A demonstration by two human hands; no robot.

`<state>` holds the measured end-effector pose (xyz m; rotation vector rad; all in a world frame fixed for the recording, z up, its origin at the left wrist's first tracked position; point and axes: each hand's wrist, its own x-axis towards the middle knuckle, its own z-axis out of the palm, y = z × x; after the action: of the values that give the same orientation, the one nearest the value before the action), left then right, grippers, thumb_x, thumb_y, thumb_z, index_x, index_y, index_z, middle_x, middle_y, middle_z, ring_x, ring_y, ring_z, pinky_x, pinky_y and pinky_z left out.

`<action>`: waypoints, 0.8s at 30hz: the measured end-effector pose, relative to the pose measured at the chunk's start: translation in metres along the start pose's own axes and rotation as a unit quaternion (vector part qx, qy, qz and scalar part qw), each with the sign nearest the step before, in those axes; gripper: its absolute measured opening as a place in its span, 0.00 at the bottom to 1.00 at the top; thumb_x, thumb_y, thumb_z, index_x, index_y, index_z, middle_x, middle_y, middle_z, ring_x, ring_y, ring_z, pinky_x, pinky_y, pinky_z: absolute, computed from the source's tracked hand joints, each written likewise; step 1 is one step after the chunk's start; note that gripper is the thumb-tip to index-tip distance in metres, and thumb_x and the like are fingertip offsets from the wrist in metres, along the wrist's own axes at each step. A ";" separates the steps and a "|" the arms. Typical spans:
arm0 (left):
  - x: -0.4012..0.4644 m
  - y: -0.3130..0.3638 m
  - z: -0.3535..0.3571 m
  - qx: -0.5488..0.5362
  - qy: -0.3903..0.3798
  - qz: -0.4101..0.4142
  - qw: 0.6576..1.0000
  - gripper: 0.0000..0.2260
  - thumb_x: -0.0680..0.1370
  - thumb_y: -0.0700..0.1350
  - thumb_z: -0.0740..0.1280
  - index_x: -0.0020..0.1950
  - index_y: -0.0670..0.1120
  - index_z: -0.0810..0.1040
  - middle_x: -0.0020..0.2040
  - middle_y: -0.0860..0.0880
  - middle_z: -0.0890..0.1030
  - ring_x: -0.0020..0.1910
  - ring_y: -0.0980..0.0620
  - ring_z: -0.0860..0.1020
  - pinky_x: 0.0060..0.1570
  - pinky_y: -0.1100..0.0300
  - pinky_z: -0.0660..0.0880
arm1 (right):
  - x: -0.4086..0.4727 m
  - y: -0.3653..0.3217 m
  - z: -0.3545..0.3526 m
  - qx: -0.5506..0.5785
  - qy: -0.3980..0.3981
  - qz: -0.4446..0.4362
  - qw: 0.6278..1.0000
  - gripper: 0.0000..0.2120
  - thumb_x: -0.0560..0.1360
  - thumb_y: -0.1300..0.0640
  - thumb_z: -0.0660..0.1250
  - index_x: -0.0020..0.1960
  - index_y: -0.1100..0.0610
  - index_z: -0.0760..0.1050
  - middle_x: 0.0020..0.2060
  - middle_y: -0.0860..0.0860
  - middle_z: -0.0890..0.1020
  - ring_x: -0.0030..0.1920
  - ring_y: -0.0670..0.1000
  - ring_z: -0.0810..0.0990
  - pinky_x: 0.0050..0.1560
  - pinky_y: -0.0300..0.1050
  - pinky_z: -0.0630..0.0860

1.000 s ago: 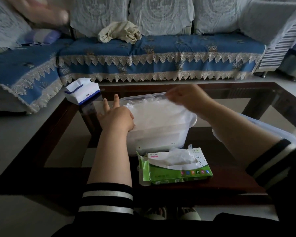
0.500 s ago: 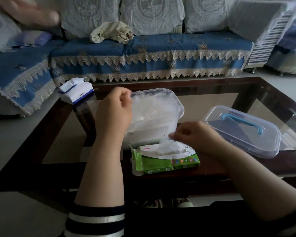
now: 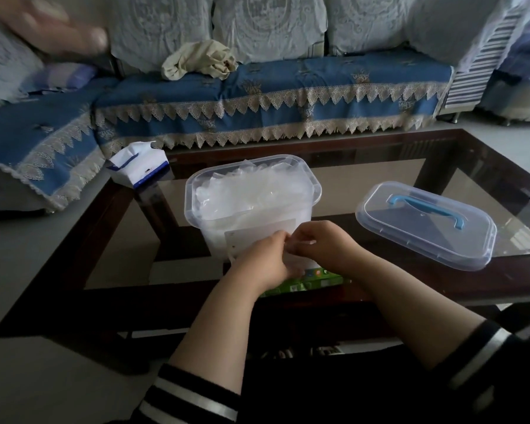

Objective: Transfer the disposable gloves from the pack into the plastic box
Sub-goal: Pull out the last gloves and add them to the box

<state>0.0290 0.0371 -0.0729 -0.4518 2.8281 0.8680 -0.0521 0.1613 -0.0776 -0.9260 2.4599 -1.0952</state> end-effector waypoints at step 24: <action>-0.016 0.038 -0.036 -0.537 -0.019 0.055 0.842 0.33 0.68 0.68 0.53 0.66 0.50 0.71 0.55 0.43 0.83 0.56 0.48 0.80 0.59 0.52 0.75 | -0.027 -0.030 -0.062 0.403 0.113 -0.073 0.905 0.28 0.76 0.68 0.63 0.71 0.48 0.65 0.41 0.56 0.81 0.42 0.58 0.77 0.44 0.45 0.78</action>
<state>0.0296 0.0502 -0.0195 -0.3459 2.0465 2.4003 -0.0494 0.1984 -0.0141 -0.7273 1.7742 -2.1273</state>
